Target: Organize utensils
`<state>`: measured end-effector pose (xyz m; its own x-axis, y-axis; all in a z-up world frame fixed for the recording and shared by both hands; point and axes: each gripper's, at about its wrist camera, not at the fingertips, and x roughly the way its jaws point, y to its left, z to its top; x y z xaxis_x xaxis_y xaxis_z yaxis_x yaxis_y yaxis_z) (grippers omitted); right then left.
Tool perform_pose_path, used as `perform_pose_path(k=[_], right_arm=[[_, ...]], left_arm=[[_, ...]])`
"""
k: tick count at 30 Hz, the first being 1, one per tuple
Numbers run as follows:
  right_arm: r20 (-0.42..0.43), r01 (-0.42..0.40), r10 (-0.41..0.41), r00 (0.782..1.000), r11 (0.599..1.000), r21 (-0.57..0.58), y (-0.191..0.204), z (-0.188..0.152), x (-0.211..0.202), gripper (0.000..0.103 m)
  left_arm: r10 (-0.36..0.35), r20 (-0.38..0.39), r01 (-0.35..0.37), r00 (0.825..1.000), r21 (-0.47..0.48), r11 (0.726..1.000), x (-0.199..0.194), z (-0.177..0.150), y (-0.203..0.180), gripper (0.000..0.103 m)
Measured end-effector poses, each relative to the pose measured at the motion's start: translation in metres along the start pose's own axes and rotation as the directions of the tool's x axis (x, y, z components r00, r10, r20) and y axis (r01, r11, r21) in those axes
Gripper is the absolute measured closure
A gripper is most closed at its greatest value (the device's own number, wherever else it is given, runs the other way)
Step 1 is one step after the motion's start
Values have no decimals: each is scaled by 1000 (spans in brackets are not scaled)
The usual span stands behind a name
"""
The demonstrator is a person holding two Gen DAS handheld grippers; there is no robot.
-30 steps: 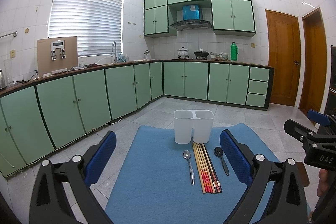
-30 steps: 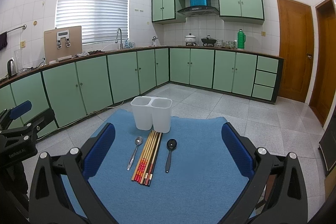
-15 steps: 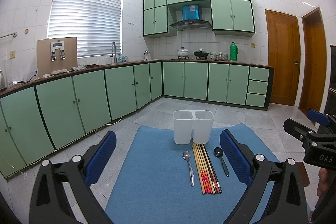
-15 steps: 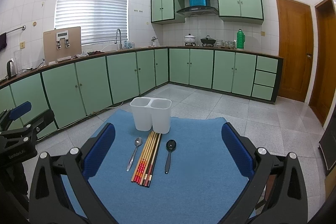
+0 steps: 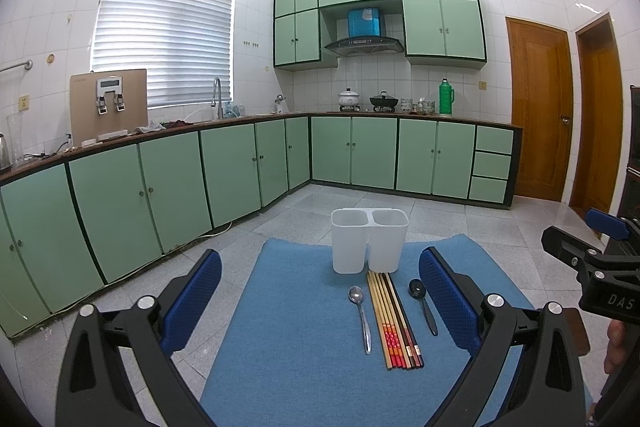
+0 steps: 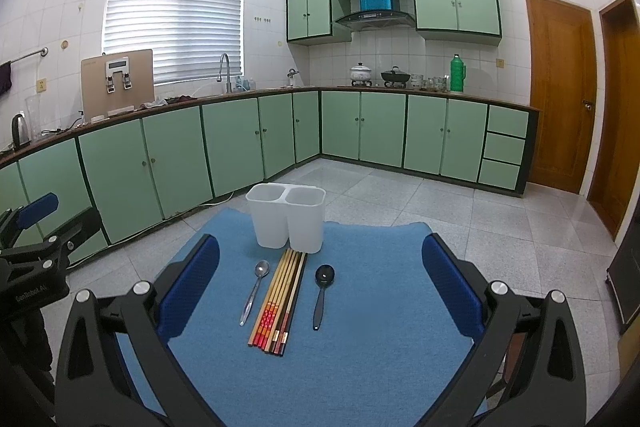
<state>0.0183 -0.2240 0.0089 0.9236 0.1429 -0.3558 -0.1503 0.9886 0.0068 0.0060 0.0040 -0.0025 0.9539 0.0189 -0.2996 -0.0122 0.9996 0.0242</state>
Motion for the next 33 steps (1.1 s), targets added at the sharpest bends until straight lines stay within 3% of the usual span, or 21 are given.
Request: perform_pose_path(k=[11,20,25,30,33], right_arm=[[-17,6,-6,1000,1000,7,3,-5,10,5],[-109,55,-54,993,999,-2,-2,-13,63,5],[-239,89,-82,968,996,21,-13,-29,127,5],[-375,115,-92,922,993,39,-20,-51,207,5],[-426,107,-72,902,992,60,-19,-61,246,7]], left_arm=[[-3,-14,3,1000,-1,1000,6,-1,0,6],[32,-98,-31,995,12,999,57,-12,4,6],[56,-212,-55,976,10,998,112,-30,18,6],[65,-345,-64,936,15,998,172,-53,27,6],[70,-384,-66,920,23,998,200,-62,27,6]])
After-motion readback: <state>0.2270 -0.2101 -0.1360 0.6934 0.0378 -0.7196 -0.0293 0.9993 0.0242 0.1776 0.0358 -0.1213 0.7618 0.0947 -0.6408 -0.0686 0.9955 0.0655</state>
